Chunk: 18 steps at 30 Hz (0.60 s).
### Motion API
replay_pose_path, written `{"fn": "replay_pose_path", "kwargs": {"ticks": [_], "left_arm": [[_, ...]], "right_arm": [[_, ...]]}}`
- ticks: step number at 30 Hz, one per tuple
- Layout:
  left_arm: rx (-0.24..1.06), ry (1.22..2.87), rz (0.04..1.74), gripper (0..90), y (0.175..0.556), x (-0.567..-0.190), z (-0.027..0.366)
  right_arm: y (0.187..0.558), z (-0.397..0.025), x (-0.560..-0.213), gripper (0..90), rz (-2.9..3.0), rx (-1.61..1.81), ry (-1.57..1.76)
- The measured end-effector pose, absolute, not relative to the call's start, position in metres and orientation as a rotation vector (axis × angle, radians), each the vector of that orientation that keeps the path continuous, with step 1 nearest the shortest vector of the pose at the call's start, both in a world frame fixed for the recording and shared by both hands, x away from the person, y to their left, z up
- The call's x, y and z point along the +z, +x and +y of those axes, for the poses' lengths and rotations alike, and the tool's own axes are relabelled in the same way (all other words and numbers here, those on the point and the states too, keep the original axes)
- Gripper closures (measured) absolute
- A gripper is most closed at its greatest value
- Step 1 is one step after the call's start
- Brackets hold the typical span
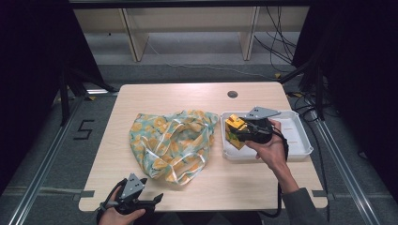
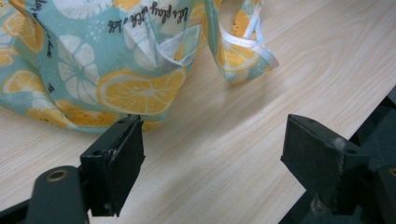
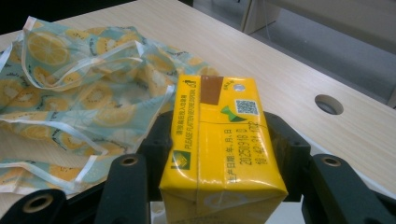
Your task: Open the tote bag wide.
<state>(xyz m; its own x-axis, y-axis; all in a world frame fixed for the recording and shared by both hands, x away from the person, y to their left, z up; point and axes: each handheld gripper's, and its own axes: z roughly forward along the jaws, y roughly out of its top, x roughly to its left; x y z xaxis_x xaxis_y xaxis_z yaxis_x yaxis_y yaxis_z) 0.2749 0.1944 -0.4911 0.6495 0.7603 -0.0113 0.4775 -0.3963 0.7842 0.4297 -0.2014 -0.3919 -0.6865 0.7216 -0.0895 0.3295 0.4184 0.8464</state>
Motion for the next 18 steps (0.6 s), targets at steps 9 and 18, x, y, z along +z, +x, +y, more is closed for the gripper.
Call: {"fn": "replay_pose_path", "kwargs": {"ticks": [9, 18], "left_arm": [[0.448, 2.069, 0.964, 20.1, 0.275, -0.491, 0.194], [0.439, 2.062, 0.97, 20.1, 0.274, -0.491, 0.193]], "right_arm": [[0.436, -0.206, -0.407, 51.8, 2.259, 1.185, 0.892], [0.441, -0.211, -0.417, 51.8, 2.263, 1.172, 0.914]]}}
